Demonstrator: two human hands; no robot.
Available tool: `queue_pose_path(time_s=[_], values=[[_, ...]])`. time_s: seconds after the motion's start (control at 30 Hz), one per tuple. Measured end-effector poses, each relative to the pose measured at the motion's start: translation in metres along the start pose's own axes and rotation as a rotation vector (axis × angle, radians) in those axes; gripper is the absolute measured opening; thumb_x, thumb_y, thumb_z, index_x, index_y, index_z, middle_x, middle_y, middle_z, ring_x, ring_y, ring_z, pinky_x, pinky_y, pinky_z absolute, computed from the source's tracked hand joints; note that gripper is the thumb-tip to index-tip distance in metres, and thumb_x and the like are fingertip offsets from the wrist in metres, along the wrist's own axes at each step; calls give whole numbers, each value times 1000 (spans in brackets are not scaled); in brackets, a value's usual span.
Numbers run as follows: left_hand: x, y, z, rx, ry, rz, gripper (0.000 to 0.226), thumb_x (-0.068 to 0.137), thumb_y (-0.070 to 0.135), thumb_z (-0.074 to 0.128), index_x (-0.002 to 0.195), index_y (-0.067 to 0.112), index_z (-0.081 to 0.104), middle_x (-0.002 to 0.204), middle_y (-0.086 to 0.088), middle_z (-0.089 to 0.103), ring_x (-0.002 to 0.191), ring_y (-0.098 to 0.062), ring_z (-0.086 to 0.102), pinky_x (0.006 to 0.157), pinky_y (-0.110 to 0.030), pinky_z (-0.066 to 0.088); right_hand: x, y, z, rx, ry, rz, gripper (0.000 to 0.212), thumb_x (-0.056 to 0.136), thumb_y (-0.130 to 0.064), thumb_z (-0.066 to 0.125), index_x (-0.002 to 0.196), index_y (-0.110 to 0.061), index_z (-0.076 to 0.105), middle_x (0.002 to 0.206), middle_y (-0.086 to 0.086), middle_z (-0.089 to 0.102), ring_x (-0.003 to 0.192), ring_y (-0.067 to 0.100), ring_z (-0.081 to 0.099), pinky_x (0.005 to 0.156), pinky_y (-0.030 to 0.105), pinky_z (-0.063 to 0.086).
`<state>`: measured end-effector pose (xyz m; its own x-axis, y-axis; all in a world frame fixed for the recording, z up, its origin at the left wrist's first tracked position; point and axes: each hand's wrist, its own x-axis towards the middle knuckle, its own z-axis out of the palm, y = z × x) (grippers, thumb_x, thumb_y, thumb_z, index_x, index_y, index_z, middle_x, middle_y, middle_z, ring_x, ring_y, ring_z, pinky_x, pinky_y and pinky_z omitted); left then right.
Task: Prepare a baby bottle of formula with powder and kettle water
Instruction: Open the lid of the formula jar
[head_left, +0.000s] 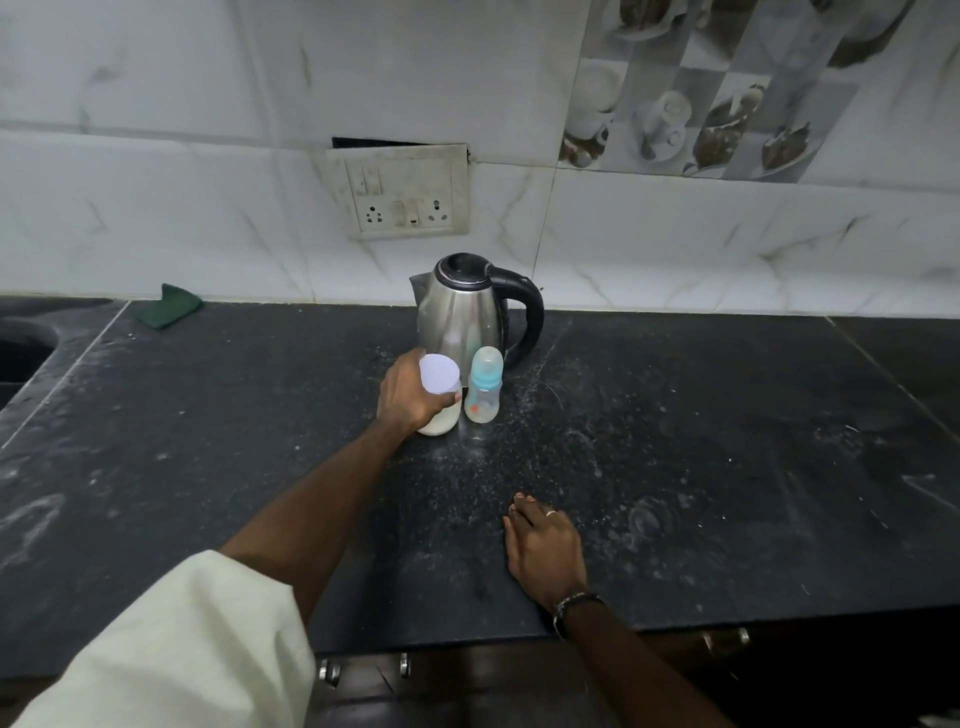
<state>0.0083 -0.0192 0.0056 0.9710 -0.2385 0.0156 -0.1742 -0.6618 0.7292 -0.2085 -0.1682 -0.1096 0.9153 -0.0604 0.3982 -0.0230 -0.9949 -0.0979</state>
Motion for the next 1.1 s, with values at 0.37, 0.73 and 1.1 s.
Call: queue_pose_path(time_s=[0.37, 0.73, 1.1], values=[[-92, -23, -26, 0, -26, 69, 91, 65, 38, 91, 140, 10, 48, 139, -10, 55, 126, -28, 53, 100, -40, 45, 1, -2, -6, -16, -1, -13, 32, 91, -24, 49, 91, -9, 77, 103, 6, 74, 92, 21, 71, 74, 33, 56], [-157, -45, -31, -3, 3, 124, 88, 62, 39, 93, 136, 12, 53, 136, -5, 57, 121, -24, 55, 93, -29, 42, 0, -7, -13, -56, -86, 7, 38, 92, -26, 44, 91, -8, 77, 102, 6, 75, 90, 22, 72, 72, 32, 56], [-177, -59, -22, -183, -64, -9, 139, 50, 44, 97, 158, 15, 15, 157, -5, 37, 144, -24, 35, 117, -42, 32, 45, -24, -59, 36, -232, 163, 28, 98, -37, 44, 97, -16, 63, 98, 5, 68, 80, 27, 66, 65, 33, 48]])
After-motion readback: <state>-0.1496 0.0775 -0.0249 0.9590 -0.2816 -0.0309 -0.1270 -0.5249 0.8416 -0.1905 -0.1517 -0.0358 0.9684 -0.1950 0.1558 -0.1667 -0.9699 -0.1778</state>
